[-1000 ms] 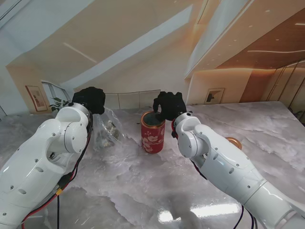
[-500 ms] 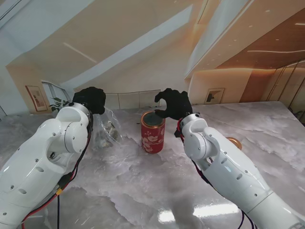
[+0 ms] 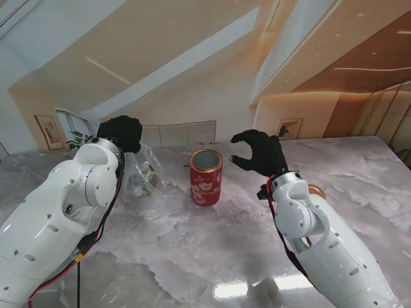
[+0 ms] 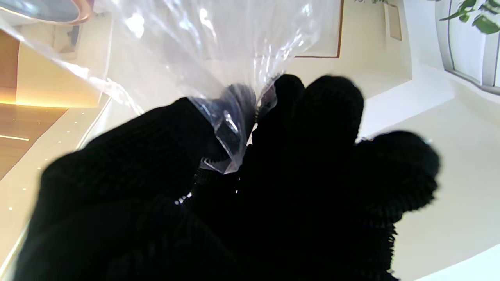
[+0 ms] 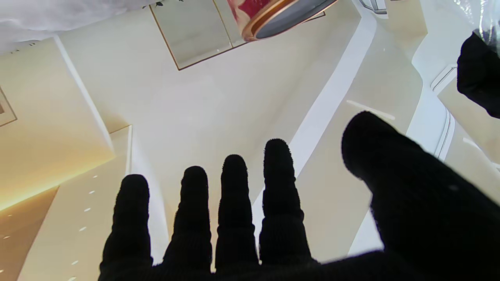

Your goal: Insert tea bags into the tea bag box

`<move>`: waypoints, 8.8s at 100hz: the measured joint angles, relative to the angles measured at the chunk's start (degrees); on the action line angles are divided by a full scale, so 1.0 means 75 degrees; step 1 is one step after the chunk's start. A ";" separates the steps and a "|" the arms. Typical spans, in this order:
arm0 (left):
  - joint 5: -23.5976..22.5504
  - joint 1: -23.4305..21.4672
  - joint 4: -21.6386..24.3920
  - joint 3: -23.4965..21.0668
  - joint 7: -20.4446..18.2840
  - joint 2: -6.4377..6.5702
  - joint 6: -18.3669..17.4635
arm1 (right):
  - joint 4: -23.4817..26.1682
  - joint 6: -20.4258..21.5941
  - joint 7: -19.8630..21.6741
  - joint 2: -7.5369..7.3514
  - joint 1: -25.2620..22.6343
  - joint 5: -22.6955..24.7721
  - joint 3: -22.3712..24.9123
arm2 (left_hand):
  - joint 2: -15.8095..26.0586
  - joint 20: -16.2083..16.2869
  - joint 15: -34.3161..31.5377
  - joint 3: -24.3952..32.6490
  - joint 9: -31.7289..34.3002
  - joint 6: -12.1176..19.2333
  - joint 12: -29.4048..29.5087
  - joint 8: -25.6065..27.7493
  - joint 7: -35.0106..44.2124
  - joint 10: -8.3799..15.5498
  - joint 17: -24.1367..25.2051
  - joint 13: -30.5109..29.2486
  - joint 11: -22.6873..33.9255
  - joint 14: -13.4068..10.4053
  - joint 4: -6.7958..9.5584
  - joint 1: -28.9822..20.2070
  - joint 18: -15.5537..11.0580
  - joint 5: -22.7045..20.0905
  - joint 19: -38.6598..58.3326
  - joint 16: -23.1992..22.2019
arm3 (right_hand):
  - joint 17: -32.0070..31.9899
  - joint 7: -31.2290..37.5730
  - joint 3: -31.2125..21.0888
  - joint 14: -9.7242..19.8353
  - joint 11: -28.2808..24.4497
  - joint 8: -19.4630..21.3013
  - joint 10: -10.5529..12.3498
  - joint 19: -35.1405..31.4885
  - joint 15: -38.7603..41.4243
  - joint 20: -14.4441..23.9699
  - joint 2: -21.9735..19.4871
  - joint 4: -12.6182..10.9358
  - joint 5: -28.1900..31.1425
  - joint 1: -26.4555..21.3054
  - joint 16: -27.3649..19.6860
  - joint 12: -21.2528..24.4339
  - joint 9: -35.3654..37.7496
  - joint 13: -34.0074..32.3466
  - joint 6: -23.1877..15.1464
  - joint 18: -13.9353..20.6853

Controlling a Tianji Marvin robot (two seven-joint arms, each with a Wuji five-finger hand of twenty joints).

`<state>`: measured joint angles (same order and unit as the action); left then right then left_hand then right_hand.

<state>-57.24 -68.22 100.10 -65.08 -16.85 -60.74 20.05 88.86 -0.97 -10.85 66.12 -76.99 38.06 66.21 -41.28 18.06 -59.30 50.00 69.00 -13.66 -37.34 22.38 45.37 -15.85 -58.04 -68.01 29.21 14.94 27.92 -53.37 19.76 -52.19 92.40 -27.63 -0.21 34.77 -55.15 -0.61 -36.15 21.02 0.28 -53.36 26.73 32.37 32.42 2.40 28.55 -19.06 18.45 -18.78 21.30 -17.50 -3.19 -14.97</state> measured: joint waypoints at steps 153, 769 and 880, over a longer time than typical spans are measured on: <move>0.0227 0.0366 -0.2304 0.1356 0.1303 -0.0053 -0.0182 | 0.0713 0.0364 -0.0372 -0.0111 -0.1664 0.0159 0.0709 | 0.0269 -0.0111 0.0218 -0.0203 -0.0241 0.0262 0.0093 -0.0146 -0.0148 -0.0030 0.0098 0.0216 -0.0173 0.0024 -0.1118 0.0027 0.0012 0.0189 -0.0249 -0.0026 | -0.0223 -0.0088 0.0000 0.0000 0.0280 -0.0063 0.0000 0.0185 -0.0169 -0.0086 -0.0086 -0.0072 0.0002 0.0000 -0.0088 0.0027 0.0081 0.0003 0.0004 0.0058; 0.2135 -0.4056 0.0187 -0.2058 0.1986 -0.0193 -0.2152 | -0.4924 -0.4093 0.0839 -0.0347 0.1848 0.0810 -0.1096 | 0.3925 0.0204 0.6017 -0.5716 -0.5156 0.0903 0.2989 -0.1053 -0.4744 0.0123 0.8241 0.7122 -0.2909 0.0267 -0.2211 0.1455 -0.0267 0.2350 -0.7033 0.1028 | 0.6581 0.1520 -0.0152 -0.1690 -0.2171 0.0806 -0.0141 -0.2703 0.2119 -0.0286 0.2800 0.0604 -0.2604 -0.0783 0.1017 -0.0516 -0.1367 -0.2124 -0.2075 0.0853; 0.2303 -0.4077 0.0155 -0.2027 0.2218 -0.0235 -0.2293 | -0.1408 -0.2970 0.2522 -0.0709 0.0717 0.1996 0.0549 | 0.3925 0.0204 0.5958 -0.5716 -0.5156 0.0946 0.2989 -0.1053 -0.4742 0.0123 0.8241 0.7122 -0.2908 0.0267 -0.2211 0.1455 -0.0265 0.2349 -0.7030 0.1028 | 0.6450 0.1588 -0.0152 -0.1749 -0.2587 0.0708 -0.0257 -0.2704 0.2107 -0.0191 0.2804 0.0604 -0.2215 -0.0861 0.1017 -0.0686 -0.1367 -0.2118 -0.1893 0.0808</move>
<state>-39.96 -98.79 101.26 -80.28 -0.22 -62.50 2.86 78.30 -23.25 8.06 60.80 -71.61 53.03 70.33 -11.84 19.59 -14.62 7.13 30.34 -6.57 -14.92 14.49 9.80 -14.93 3.77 -14.60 7.39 16.94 11.34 -42.46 17.77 -34.57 39.68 -19.93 48.16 46.68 -56.29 -13.72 -55.56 26.32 -1.65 -73.64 42.53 30.94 53.46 6.93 11.94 -25.52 26.07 -23.93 11.04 -33.39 -17.39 -8.91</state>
